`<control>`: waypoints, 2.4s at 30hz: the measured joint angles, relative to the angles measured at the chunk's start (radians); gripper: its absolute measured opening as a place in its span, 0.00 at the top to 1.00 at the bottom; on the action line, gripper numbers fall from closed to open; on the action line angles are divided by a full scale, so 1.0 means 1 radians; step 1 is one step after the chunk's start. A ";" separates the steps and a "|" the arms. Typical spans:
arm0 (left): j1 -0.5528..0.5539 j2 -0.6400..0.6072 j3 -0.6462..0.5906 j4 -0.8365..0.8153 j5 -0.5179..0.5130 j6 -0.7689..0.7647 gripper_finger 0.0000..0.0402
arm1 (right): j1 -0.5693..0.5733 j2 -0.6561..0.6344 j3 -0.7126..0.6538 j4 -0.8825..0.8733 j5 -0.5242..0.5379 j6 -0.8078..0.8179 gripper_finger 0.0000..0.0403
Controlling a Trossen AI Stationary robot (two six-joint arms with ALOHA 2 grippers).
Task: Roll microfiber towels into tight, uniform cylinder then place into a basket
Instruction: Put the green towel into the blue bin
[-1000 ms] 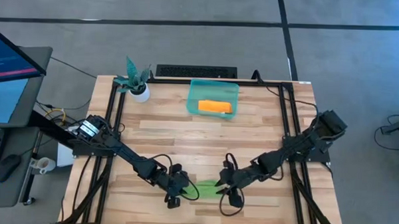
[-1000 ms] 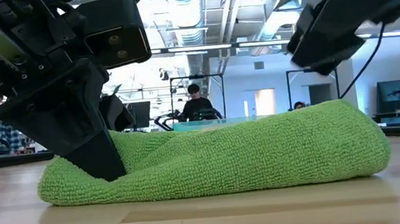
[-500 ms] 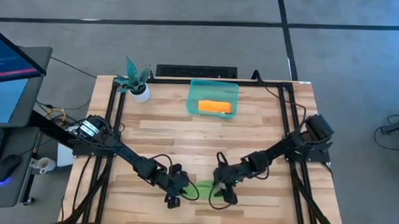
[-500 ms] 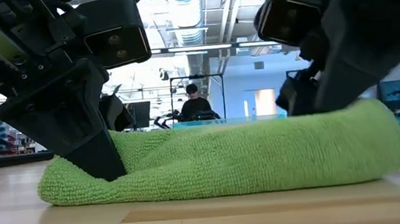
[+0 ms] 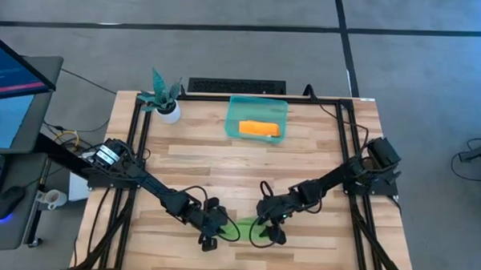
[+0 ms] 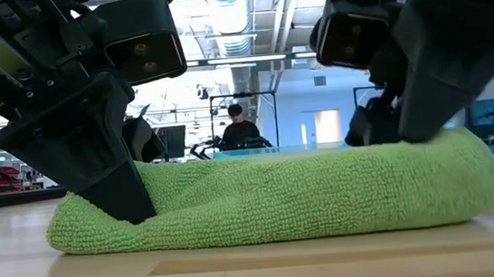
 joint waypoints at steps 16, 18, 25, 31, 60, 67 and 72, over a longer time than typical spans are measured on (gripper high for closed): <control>0.000 0.000 0.000 0.000 0.001 -0.007 0.93 | -0.020 0.002 0.056 -0.011 -0.105 0.048 0.33; 0.000 0.000 0.000 0.000 0.002 -0.007 0.93 | -0.001 0.002 0.056 -0.021 -0.045 0.048 0.33; 0.000 0.000 0.000 0.000 0.001 -0.029 0.93 | 0.055 0.002 0.056 -0.073 0.138 0.040 0.33; 0.000 0.000 0.000 0.000 0.001 -0.038 0.93 | 0.080 0.002 0.056 -0.101 0.161 0.040 0.33; 0.006 0.003 -0.002 0.056 -0.060 -0.296 0.93 | 0.069 0.001 0.056 -0.230 0.178 0.040 0.68; 0.014 0.003 -0.002 0.053 -0.055 -0.255 0.93 | 0.062 0.001 0.056 -0.230 0.147 0.040 0.92; 0.031 -0.004 -0.002 0.047 -0.037 -0.176 0.93 | 0.063 0.000 0.056 -0.231 0.147 0.021 0.94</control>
